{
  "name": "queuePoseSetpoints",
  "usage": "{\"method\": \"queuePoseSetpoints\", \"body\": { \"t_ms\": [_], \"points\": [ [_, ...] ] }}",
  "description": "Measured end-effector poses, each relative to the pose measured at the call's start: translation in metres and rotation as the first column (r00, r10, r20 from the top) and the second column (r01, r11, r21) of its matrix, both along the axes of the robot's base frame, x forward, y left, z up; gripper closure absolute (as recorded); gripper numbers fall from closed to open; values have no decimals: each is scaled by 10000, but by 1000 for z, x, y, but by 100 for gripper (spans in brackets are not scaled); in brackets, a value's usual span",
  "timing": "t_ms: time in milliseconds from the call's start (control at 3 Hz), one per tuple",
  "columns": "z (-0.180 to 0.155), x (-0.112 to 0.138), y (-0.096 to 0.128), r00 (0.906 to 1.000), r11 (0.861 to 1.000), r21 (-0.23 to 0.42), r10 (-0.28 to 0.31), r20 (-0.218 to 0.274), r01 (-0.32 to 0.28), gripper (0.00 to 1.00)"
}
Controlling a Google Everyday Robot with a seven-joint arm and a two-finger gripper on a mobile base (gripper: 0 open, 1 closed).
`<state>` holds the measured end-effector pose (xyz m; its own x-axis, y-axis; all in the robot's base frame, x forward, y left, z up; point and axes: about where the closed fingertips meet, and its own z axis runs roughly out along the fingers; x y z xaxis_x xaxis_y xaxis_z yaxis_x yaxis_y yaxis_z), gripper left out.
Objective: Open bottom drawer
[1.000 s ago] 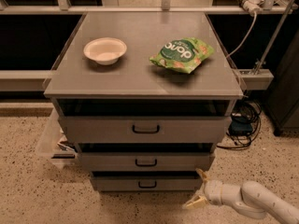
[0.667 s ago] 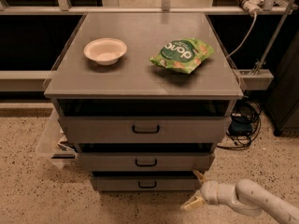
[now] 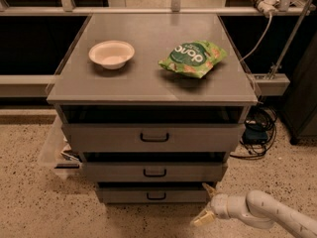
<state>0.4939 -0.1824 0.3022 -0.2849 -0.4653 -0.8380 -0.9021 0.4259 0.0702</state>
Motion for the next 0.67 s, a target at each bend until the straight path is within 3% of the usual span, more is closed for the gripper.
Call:
{"method": "queuePoseSetpoints", "body": {
  "t_ms": [667],
  "points": [
    [-48,-2,14,9947,9987,298,-378,-953,408,0]
  ]
}}
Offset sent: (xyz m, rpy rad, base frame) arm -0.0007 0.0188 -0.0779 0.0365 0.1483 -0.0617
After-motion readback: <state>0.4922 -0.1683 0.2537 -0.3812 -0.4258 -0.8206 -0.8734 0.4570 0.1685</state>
